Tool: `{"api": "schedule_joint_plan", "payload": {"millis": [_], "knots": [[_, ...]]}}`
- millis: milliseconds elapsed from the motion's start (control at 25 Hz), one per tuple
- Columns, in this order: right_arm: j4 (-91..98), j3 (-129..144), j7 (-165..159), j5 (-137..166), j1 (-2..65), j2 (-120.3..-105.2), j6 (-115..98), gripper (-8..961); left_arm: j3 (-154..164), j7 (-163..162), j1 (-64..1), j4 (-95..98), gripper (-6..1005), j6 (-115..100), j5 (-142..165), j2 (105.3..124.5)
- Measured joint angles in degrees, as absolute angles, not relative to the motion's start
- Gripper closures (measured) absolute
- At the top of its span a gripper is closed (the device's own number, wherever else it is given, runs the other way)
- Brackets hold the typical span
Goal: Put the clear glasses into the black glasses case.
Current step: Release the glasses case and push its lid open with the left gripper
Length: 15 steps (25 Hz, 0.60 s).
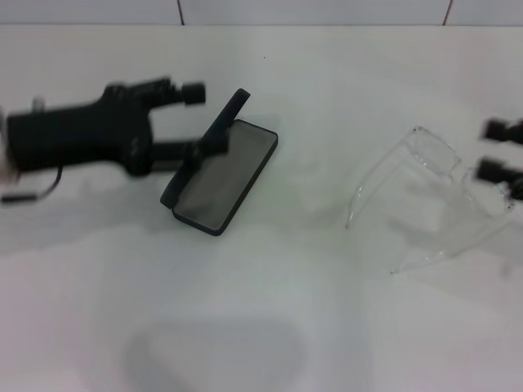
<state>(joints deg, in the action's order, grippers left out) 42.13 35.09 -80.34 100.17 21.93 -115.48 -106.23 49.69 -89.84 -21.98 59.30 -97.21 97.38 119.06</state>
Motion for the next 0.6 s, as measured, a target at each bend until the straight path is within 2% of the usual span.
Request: {"api": "schedule_joint_plan", "payload": {"millis": [120, 400, 600], "knots": [[41.95, 27.42, -80.34, 100.21, 19.10, -115.36, -106.24, 186, 51.78, -97.17, -24.05, 66.42, 145, -92.86, 101.94, 119.83], [41.51, 21.14, -78.63, 100.20, 14.56, -115.19, -109.56, 186, 63.15, -122.82, -27.85, 82.10, 146, -82.54, 113.23, 119.80], [40.12, 19.27, -74.59, 100.19, 13.15, -114.85, -116.73, 186, 74.39, -144.55, -30.15, 91.23, 148, -76.01, 135.51, 119.79]]}}
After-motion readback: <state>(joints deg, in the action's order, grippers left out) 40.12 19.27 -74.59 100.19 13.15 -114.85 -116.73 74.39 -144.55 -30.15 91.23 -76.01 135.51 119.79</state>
